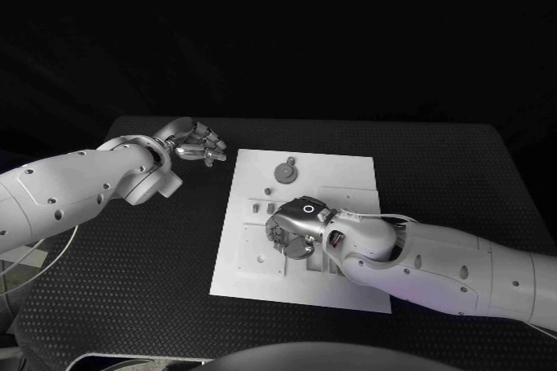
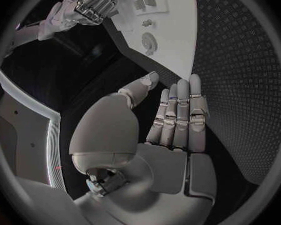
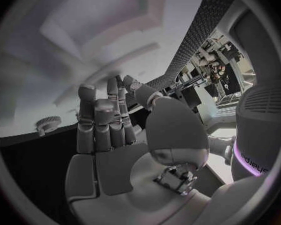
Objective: Assemble the parts on the task board
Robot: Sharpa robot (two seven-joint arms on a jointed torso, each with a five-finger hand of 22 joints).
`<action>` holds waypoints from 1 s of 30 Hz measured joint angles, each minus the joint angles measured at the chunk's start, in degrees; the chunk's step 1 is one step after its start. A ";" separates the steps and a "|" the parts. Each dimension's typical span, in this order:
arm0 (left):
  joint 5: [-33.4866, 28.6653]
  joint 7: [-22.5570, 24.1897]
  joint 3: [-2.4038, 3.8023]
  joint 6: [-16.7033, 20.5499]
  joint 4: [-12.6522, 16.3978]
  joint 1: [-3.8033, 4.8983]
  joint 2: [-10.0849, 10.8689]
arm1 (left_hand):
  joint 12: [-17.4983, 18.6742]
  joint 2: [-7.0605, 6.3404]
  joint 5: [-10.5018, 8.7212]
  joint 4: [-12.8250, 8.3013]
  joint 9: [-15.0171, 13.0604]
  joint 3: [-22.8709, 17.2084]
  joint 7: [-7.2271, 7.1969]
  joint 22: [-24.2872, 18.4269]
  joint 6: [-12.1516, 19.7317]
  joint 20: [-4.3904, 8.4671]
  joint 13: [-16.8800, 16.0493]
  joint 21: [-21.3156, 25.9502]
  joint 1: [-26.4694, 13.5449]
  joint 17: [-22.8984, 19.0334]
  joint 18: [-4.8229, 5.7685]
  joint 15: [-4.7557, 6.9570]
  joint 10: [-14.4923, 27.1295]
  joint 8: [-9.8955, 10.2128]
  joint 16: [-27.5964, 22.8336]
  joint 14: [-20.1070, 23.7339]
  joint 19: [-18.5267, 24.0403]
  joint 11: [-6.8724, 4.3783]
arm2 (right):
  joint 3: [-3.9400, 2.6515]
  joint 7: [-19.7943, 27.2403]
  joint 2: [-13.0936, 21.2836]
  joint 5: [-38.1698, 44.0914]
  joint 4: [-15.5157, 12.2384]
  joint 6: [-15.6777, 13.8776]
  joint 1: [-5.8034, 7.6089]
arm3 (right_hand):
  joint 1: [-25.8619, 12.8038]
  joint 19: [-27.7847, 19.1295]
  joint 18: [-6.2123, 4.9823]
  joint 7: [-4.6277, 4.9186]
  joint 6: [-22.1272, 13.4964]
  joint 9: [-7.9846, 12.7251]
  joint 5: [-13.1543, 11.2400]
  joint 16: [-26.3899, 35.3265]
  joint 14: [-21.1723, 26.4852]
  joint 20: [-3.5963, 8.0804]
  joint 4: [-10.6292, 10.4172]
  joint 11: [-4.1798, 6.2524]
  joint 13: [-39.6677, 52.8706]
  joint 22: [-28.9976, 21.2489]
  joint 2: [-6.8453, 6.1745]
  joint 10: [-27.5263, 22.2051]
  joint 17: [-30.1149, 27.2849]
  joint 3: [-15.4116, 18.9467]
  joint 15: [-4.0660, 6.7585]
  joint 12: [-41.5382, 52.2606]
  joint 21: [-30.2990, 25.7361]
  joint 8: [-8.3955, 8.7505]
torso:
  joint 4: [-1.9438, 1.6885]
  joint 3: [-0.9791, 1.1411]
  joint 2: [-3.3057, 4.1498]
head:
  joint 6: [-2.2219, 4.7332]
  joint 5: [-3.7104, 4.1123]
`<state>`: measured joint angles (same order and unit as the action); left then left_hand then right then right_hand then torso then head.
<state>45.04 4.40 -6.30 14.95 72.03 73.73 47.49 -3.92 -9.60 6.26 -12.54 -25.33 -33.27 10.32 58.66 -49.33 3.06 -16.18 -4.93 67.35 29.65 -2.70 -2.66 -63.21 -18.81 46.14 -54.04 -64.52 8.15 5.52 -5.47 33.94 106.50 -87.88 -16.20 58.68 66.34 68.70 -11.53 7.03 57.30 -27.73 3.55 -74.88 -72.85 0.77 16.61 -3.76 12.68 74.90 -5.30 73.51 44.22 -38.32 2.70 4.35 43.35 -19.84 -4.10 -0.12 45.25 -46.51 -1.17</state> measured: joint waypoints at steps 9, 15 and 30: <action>0.00 -0.05 -0.01 0.00 0.01 0.00 0.10 | 0.00 0.00 0.00 0.00 0.00 0.00 0.00 -0.05 0.00 0.00 0.00 0.00 0.00 0.05 0.00 0.00 -0.07 0.00 0.00 0.00 0.01 -0.08 | 0.18 0.57 0.50 -1.18 0.01 -1.62 -0.14 | -0.80 -0.75 0.04 2.66 -5.73 1.65 0.44 0.00 0.66 -0.06 -0.51 -1.42 -1.82 0.00 -5.81 -4.44 0.19 0.79 -1.83 -0.48 -0.36 3.57 | 0.00 0.01 0.01 | 0.05 0.07; 0.00 -0.05 -0.02 0.00 0.01 0.00 0.15 | 0.00 0.00 0.00 0.00 0.00 0.00 0.00 -0.04 0.00 -0.01 0.05 0.00 0.00 0.08 0.00 0.00 -0.07 0.00 0.00 0.00 0.01 -0.09 | 0.25 0.70 1.50 -1.62 -0.38 -2.74 -0.21 | -1.55 -0.85 0.15 3.18 -7.30 2.09 0.44 0.00 0.95 -0.17 -0.81 -2.13 -2.56 0.00 -7.16 -6.12 0.19 1.08 -2.54 -0.88 -0.65 4.19 | 0.00 0.03 0.01 | 0.14 0.08; 0.01 -0.03 -0.02 0.03 -0.07 0.00 0.24 | 0.00 0.00 0.00 0.00 0.05 0.00 0.00 -0.04 0.00 -0.02 0.05 0.00 0.00 0.16 0.00 0.00 -0.06 0.00 0.00 0.00 0.02 -0.09 | -3.79 0.67 10.31 -4.97 -8.29 -6.28 2.09 | -1.55 -0.46 0.50 3.14 -7.39 2.08 0.44 0.00 0.72 -0.41 -1.53 -2.44 -2.28 0.00 -7.16 -6.42 0.24 0.68 -2.35 0.26 -0.65 3.82 | 0.07 0.10 0.00 | 0.86 0.55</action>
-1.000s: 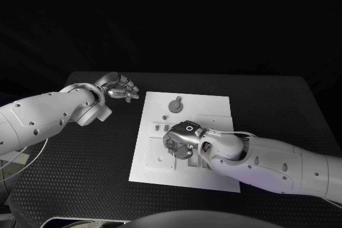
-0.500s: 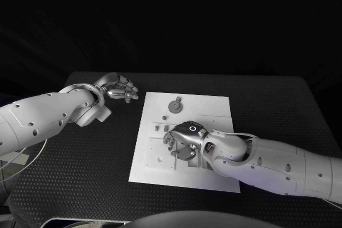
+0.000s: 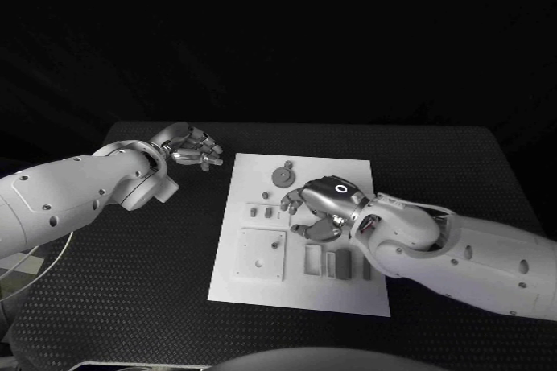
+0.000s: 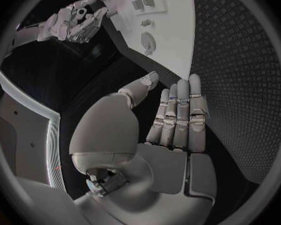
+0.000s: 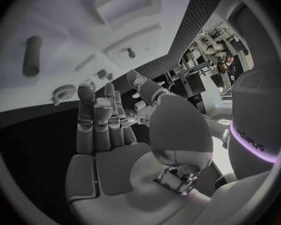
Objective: Assemble the parts on the task board
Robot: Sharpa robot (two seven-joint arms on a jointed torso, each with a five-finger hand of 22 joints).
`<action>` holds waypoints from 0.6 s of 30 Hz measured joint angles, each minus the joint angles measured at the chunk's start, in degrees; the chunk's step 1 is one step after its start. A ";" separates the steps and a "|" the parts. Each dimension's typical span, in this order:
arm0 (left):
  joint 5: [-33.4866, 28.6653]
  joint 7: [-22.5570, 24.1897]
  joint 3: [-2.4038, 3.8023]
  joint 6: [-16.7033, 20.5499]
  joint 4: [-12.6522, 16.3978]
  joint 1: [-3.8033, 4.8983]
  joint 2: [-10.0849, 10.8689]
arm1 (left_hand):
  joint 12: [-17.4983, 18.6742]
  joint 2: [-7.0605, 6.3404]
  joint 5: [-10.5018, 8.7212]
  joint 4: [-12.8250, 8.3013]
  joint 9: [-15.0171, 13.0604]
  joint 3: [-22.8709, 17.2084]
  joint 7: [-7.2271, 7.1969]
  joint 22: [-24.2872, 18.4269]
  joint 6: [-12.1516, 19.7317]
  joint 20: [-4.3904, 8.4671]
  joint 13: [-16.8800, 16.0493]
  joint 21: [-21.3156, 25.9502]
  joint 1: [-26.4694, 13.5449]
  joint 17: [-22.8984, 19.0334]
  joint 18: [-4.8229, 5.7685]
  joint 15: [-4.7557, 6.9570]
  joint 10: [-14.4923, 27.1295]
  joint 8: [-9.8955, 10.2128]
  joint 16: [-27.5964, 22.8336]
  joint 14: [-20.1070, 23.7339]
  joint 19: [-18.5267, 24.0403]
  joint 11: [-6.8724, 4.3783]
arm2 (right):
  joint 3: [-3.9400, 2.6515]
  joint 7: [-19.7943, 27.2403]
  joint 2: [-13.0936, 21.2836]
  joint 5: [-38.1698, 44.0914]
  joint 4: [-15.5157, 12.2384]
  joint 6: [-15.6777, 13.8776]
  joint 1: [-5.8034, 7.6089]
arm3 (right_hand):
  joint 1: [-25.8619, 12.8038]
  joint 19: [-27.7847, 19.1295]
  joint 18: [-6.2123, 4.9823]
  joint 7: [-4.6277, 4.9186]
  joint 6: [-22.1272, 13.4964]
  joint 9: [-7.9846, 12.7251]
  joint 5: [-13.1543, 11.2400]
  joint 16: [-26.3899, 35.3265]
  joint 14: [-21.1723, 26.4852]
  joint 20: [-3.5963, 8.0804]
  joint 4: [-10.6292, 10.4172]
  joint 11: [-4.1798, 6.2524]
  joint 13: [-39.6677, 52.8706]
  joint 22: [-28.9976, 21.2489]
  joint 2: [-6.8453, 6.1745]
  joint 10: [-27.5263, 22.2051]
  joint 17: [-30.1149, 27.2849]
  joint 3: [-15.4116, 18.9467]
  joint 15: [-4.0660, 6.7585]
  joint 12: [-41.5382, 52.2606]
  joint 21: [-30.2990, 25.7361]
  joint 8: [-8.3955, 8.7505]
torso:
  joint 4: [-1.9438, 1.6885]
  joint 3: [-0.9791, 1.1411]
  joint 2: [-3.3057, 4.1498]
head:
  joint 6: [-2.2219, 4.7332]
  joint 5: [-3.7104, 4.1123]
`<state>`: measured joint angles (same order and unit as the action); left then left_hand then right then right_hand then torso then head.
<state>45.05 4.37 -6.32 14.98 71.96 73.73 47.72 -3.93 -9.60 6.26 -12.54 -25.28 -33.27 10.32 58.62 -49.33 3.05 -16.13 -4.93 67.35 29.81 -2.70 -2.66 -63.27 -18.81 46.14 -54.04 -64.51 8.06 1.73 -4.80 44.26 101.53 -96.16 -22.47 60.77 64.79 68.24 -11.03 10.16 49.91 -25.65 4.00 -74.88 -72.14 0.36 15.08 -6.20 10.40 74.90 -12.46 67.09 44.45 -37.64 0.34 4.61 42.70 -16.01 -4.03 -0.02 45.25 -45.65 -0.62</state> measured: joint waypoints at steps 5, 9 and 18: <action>0.00 0.35 0.00 0.11 0.03 0.00 -0.05 | 0.00 0.00 0.00 0.00 0.00 0.00 0.00 0.00 0.00 0.00 0.05 0.00 0.00 0.13 0.00 0.00 0.00 -0.11 0.00 -0.43 0.00 0.00 | -0.35 0.22 3.56 -3.48 0.00 -0.24 3.48 | 0.00 0.07 0.01 -0.01 0.17 0.07 0.00 0.00 -0.14 0.04 0.00 0.28 0.06 0.00 0.00 0.28 -0.09 0.00 -0.03 0.00 0.00 0.00 | 0.01 0.01 0.00 | 0.26 0.31; 0.00 0.74 -0.01 0.23 0.03 0.00 -0.10 | 0.00 0.00 0.00 0.00 0.00 0.00 0.00 0.00 0.00 -0.08 0.05 0.00 0.00 0.21 -0.01 0.01 0.00 -0.22 0.00 -0.44 -0.33 -0.01 | -0.36 0.19 6.36 -4.29 0.37 0.96 4.78 | -0.86 0.05 0.00 0.19 -0.03 0.32 0.00 0.00 -0.14 0.02 -0.55 0.28 0.06 0.00 -0.86 0.29 -0.18 0.55 -0.03 0.00 0.00 0.00 | 0.04 0.01 0.00 | 0.37 0.57; 0.00 1.10 -0.01 0.35 -0.14 0.00 -0.20 | 0.00 0.00 0.00 -0.16 -0.01 0.16 0.00 0.01 0.00 0.02 0.05 0.00 0.00 0.27 0.00 0.01 0.00 -0.22 0.00 -0.44 -0.43 -0.01 | -0.27 -1.48 7.69 -2.47 1.04 10.14 5.58 | -3.69 -2.28 0.01 -2.45 -5.41 1.16 0.00 0.24 2.48 -1.02 -2.60 -2.06 -1.77 0.00 -3.69 -5.78 -0.22 3.25 -2.21 -0.85 -1.00 1.72 | -0.03 -0.02 0.00 | 0.11 0.80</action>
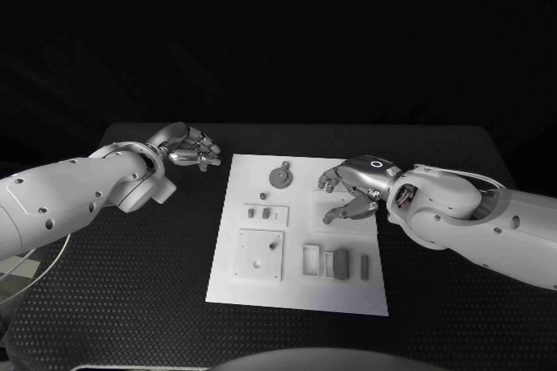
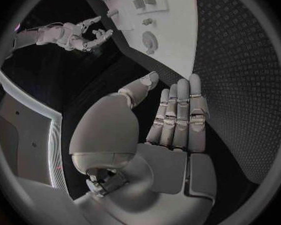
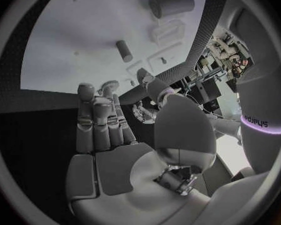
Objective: Assemble the parts on the task board
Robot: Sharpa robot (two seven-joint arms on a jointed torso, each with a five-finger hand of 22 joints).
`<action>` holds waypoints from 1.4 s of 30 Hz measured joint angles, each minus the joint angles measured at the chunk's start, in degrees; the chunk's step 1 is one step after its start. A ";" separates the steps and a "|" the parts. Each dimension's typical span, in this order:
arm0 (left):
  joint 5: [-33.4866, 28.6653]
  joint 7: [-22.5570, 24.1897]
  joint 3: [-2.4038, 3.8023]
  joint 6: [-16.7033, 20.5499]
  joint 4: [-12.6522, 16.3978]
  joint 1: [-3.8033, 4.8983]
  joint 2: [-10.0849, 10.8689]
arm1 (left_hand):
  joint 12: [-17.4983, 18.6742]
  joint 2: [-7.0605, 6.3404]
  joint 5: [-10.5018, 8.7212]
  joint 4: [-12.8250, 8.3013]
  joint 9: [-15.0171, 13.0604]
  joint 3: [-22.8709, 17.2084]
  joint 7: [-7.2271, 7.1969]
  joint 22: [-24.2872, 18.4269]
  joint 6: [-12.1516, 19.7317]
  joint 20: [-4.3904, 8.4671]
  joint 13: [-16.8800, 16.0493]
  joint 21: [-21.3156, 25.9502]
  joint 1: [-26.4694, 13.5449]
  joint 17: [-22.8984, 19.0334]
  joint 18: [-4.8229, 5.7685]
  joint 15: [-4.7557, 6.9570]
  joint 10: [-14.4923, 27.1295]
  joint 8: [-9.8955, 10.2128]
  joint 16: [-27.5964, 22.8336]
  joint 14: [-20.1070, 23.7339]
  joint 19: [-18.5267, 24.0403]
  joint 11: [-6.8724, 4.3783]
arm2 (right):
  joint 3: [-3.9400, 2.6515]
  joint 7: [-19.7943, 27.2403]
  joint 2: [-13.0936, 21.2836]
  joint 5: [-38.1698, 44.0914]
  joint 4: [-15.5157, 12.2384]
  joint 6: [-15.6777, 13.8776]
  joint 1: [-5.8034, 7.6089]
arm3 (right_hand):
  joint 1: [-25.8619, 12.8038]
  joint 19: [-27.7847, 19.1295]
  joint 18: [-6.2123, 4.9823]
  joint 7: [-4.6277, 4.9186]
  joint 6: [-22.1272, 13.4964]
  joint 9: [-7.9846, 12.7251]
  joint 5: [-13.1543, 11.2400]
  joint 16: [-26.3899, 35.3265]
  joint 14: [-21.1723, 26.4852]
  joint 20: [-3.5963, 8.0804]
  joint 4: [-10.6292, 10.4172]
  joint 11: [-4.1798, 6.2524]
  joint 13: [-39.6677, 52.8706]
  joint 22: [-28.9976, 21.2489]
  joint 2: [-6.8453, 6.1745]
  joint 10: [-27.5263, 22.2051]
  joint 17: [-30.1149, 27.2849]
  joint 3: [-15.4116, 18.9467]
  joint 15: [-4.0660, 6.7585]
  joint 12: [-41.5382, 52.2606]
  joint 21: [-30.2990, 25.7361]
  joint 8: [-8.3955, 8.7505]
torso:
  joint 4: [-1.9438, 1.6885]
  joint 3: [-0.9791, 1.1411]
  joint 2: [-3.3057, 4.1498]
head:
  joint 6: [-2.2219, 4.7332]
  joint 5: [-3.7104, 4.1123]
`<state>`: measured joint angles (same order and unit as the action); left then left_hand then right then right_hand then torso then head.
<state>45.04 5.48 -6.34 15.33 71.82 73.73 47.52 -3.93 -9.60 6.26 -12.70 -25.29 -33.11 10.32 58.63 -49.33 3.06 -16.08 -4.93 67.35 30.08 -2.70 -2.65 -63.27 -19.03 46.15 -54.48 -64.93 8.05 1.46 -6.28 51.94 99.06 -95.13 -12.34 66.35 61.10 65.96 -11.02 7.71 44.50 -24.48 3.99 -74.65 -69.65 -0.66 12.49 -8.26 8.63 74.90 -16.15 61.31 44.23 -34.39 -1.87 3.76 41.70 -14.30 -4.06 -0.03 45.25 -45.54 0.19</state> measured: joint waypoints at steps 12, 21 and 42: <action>-0.01 0.16 -0.01 0.01 -0.07 0.00 -0.19 | 0.00 0.00 0.00 0.00 0.00 0.00 0.00 0.00 0.00 -0.01 0.00 0.00 0.00 0.12 0.00 0.18 0.00 0.00 0.00 -0.18 0.00 -0.01 | 1.59 -1.48 -2.14 2.90 2.01 5.99 -0.06 | 0.00 -0.56 -0.13 -0.96 -0.54 -0.51 0.00 0.02 0.19 -0.38 -2.10 0.60 -2.07 0.00 0.00 -3.87 -0.62 -0.17 1.04 0.00 -0.35 -0.69 | -0.01 -0.05 0.02 | -0.09 0.13; -0.01 0.21 -0.02 0.01 -0.07 0.00 -0.09 | 0.00 0.00 0.00 0.00 -0.01 0.00 0.00 0.00 0.00 -0.01 0.05 0.00 0.00 0.17 0.00 0.18 0.00 0.00 -0.22 -0.18 0.01 -0.01 | 2.26 -1.82 -2.94 4.80 2.65 6.98 -0.72 | 3.26 0.19 -0.61 0.23 2.63 -1.34 0.00 0.17 -1.09 0.16 -0.66 1.85 -2.16 0.00 3.62 -0.06 -1.10 0.24 1.67 1.95 -0.34 -3.03 | -0.13 -0.14 0.01 | -0.43 0.07; -0.01 0.22 -0.02 -0.01 0.03 0.00 0.05 | 0.00 0.00 0.00 0.15 -0.01 0.15 0.00 0.01 0.00 -0.02 0.09 0.00 0.00 0.24 0.00 0.18 0.00 0.00 -0.22 -0.18 0.02 -0.02 | 2.51 -1.69 -3.58 6.12 2.46 5.95 -1.31 | 4.74 1.41 -0.37 0.59 8.69 -1.71 0.00 0.16 -3.25 0.74 3.88 3.26 -1.06 0.01 10.66 8.42 -1.30 1.01 2.78 4.89 -0.34 -5.34 | -0.04 -0.07 0.00 | -0.64 -0.13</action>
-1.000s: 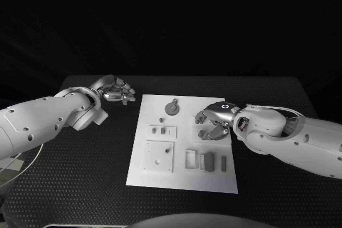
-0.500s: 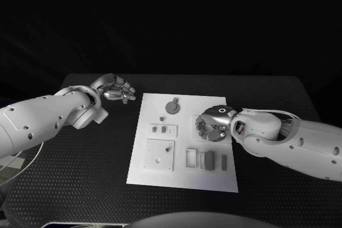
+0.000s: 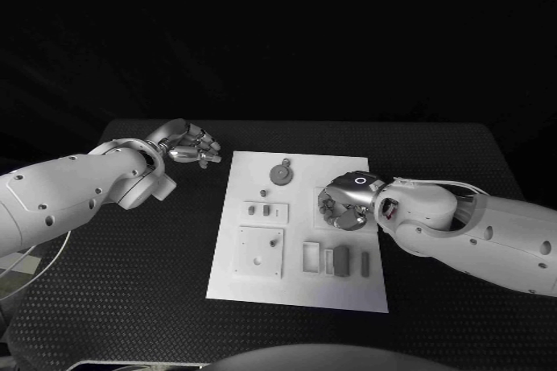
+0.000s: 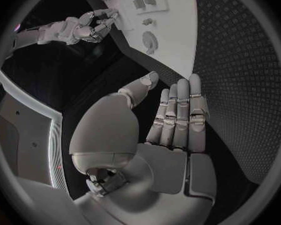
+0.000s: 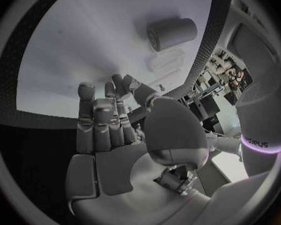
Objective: Assemble the parts on the task board
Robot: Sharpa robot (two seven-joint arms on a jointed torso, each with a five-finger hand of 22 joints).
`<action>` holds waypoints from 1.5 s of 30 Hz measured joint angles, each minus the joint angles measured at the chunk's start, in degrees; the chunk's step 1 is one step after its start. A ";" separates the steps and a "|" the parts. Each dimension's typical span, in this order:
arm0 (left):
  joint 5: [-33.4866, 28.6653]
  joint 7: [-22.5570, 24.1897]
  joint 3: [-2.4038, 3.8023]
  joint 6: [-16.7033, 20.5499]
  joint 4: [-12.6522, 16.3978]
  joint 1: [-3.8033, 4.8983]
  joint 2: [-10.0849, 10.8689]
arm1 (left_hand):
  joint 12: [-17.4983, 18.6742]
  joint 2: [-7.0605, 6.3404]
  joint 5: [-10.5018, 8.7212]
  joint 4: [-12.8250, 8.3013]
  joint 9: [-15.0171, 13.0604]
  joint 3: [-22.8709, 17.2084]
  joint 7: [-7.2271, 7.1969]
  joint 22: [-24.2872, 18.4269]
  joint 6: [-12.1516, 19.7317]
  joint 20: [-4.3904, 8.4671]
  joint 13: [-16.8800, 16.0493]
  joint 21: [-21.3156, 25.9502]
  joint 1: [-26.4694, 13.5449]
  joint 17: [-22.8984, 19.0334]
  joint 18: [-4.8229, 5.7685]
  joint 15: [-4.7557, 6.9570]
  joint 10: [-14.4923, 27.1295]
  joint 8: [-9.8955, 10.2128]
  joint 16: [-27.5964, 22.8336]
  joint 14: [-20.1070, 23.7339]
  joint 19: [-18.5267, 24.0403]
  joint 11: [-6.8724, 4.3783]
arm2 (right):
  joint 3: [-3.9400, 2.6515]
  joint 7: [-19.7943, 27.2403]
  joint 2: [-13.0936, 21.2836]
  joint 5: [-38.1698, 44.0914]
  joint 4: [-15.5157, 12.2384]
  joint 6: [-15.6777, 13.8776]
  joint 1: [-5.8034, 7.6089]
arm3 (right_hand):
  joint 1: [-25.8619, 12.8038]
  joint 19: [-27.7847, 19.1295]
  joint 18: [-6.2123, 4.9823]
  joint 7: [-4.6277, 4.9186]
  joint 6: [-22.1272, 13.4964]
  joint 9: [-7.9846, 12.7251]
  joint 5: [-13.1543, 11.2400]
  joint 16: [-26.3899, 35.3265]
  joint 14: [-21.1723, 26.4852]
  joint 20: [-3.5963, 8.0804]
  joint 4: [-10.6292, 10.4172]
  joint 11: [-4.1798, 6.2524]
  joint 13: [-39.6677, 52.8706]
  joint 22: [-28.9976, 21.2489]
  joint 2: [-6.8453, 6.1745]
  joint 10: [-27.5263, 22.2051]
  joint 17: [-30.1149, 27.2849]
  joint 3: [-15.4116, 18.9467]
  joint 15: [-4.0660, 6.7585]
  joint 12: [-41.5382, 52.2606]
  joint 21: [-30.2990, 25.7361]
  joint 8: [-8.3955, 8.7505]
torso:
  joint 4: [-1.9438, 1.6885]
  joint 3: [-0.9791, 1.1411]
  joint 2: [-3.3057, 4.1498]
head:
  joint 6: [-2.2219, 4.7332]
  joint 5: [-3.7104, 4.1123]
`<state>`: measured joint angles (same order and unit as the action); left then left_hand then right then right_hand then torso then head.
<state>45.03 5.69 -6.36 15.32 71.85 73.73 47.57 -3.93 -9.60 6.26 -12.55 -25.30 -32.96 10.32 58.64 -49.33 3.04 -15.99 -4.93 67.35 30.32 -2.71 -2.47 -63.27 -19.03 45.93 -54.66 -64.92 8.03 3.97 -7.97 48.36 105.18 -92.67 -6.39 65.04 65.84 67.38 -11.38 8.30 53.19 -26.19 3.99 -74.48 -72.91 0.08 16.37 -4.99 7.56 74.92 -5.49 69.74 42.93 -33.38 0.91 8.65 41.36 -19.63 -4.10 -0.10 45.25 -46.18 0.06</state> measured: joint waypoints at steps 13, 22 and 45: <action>0.00 -0.03 -0.01 -0.01 0.02 0.00 0.05 | 0.00 0.00 0.00 0.00 0.05 0.00 0.00 0.00 0.00 0.22 0.00 0.00 0.00 0.10 0.01 0.00 0.00 0.00 0.00 0.00 -0.22 -0.02 | 0.02 0.01 -0.06 0.45 -0.12 -0.92 -0.11 | -0.06 0.61 0.00 -0.68 1.93 -0.02 0.00 0.00 -0.38 0.21 0.01 0.81 0.37 0.03 2.04 2.06 0.02 0.01 1.06 0.38 0.00 -0.41 | -0.01 0.01 0.01 | 0.09 0.05; 0.00 -0.04 -0.01 -0.01 -0.01 0.00 0.05 | 0.00 0.00 0.00 0.00 0.05 0.00 0.00 0.00 0.00 0.22 0.05 0.00 0.00 0.10 0.00 0.00 -0.07 0.00 0.00 0.00 -0.22 -0.09 | -0.01 -0.31 -0.01 1.59 -0.41 -2.37 -0.20 | 1.20 1.55 0.01 -1.59 3.66 -0.05 -0.35 0.00 -0.64 0.13 -3.09 1.30 0.90 0.02 1.16 3.01 0.24 -8.78 1.61 0.38 0.00 -0.82 | -0.03 0.00 0.01 | 0.12 0.12; 0.00 -0.05 -0.01 -0.01 -0.10 0.00 -0.23 | 0.00 0.00 0.00 0.00 0.09 0.00 0.00 0.00 0.00 0.20 0.15 0.22 0.00 0.27 0.01 0.00 -0.07 0.00 -0.23 0.00 -0.21 -0.10 | -2.27 -0.61 -0.83 2.66 -7.60 -5.20 -0.46 | 0.76 1.88 0.02 -1.65 4.09 -0.07 -0.22 0.00 -0.79 0.18 -2.55 1.71 1.09 0.01 0.71 3.59 0.36 -9.35 1.85 0.23 0.25 -1.05 | -0.01 -0.02 0.00 | 0.34 -0.47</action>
<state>45.03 5.64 -6.37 15.31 71.74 73.73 47.34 -3.93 -9.60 6.26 -12.55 -25.21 -32.96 10.32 58.65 -49.33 3.24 -15.84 -4.71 67.35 30.60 -2.70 -2.47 -63.34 -19.02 45.70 -54.66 -65.13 7.92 1.70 -8.59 47.54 107.84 -100.27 -11.59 64.58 66.60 69.25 -11.36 6.66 57.28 -26.26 3.77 -74.49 -73.69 0.26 13.82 -3.28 8.66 74.93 -4.78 73.32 43.29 -42.73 2.77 8.88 41.61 -20.68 -4.10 -0.12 45.25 -45.84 -0.41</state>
